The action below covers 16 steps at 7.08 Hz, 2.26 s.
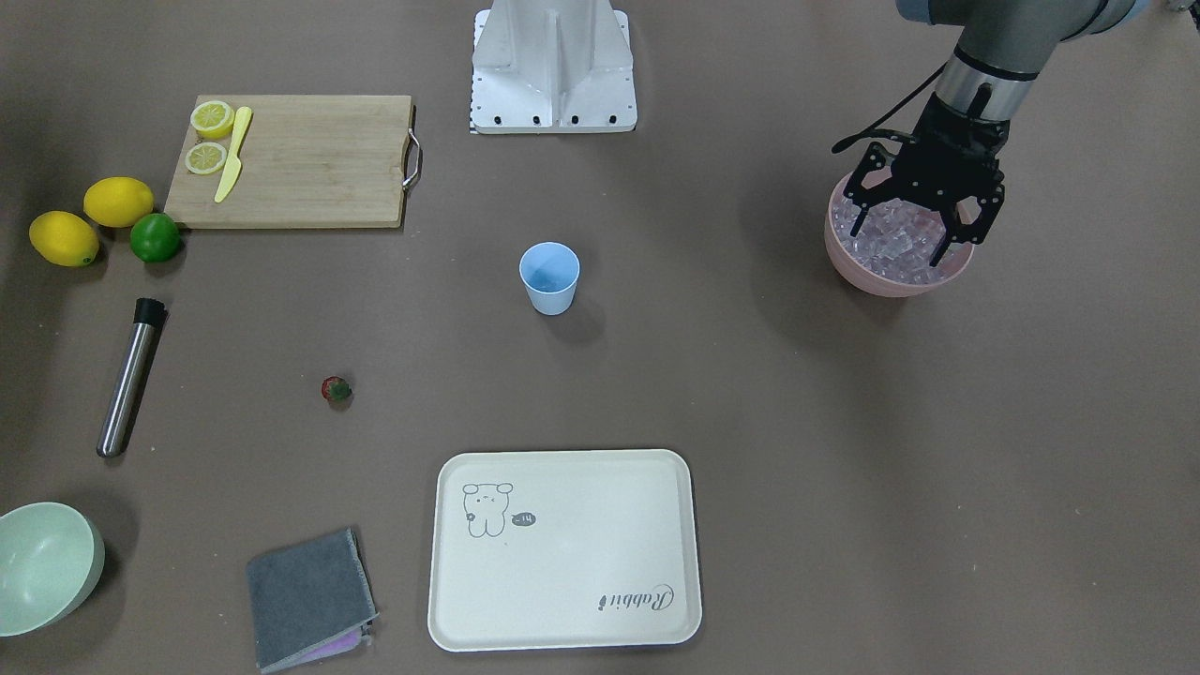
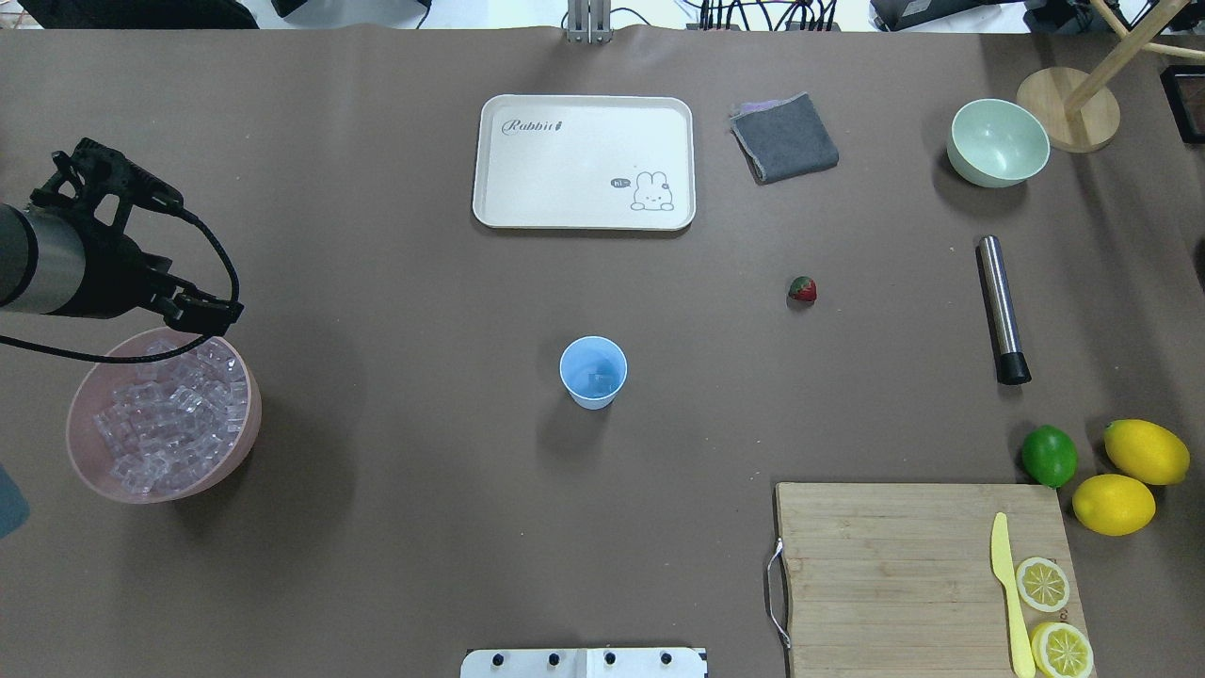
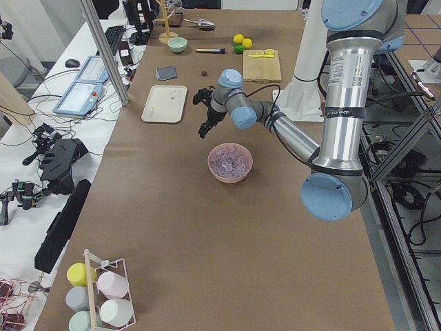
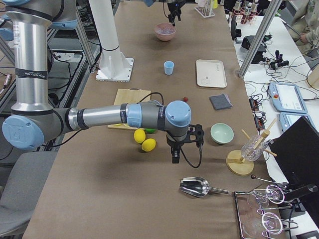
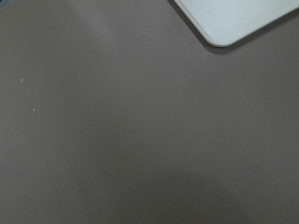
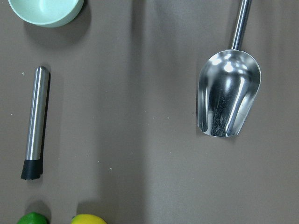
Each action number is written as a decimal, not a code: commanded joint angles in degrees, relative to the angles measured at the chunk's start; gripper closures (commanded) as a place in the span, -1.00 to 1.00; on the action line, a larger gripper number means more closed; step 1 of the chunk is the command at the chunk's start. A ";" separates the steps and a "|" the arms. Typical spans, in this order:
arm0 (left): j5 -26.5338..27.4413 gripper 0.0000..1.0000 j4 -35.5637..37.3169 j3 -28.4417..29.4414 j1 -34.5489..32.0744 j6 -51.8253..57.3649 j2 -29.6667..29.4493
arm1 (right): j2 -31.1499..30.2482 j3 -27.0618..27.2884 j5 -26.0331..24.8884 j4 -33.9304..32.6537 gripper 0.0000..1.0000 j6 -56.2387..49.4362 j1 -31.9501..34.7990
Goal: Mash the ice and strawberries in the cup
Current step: 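Move the left gripper back over the bowl of ice, then lower the left gripper into the bowl and grasp another ice cube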
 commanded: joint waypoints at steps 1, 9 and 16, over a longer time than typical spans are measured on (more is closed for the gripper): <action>-3.33 -0.94 -2.03 0.71 -0.11 0.30 3.70 | -0.03 -0.18 0.59 0.00 -1.00 0.01 -0.08; -3.53 -0.90 -3.89 5.64 3.14 -0.06 5.91 | -0.03 -0.18 0.33 0.00 -1.00 -0.07 -0.16; -3.18 -0.53 -4.07 6.96 5.78 0.30 7.93 | -0.47 -0.18 -0.02 0.00 -1.00 -0.16 -0.08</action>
